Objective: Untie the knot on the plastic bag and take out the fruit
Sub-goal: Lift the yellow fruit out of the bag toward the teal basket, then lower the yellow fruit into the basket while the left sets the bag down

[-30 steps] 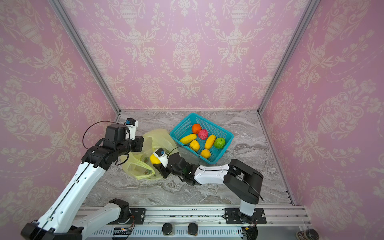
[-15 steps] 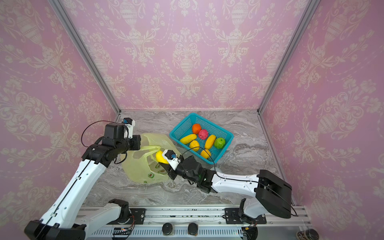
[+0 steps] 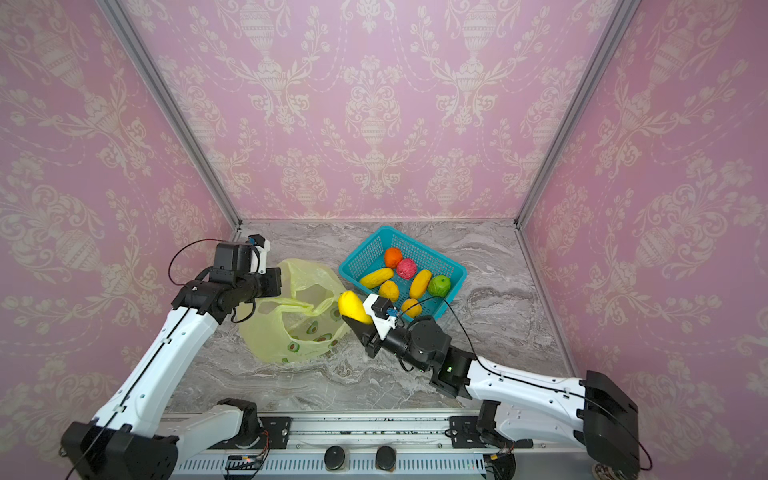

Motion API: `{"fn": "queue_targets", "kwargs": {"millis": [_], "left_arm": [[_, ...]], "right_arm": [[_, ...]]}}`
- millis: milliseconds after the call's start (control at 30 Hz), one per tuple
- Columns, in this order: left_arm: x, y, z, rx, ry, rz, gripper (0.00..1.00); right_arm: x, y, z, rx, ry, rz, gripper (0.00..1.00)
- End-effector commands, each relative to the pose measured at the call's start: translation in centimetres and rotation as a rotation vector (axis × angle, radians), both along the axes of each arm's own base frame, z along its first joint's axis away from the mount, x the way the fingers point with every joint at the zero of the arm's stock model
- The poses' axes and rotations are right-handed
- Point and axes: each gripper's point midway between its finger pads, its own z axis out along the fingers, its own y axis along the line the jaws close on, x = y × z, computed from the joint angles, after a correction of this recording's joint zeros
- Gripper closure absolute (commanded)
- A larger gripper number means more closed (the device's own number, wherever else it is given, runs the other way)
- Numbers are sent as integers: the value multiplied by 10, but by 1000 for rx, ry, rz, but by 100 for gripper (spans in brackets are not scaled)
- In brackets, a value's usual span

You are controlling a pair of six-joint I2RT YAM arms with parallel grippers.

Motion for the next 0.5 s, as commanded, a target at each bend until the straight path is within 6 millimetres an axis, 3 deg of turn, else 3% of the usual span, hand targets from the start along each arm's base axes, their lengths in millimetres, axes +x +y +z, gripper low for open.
{"fn": "queue_targets", "kwargs": {"millis": [0, 233, 333, 467], "left_arm": [[15, 12, 24, -58, -39, 86, 100], [77, 43, 90, -141, -180, 301, 100], [111, 44, 114, -183, -262, 330, 100], [150, 32, 127, -301, -317, 310, 100]], "right_arm": [[28, -29, -4, 64, 99, -120, 83], [103, -114, -51, -4, 288, -538, 79], [130, -135, -84, -90, 401, -615, 80], [159, -149, -121, -198, 513, -668, 81]]}}
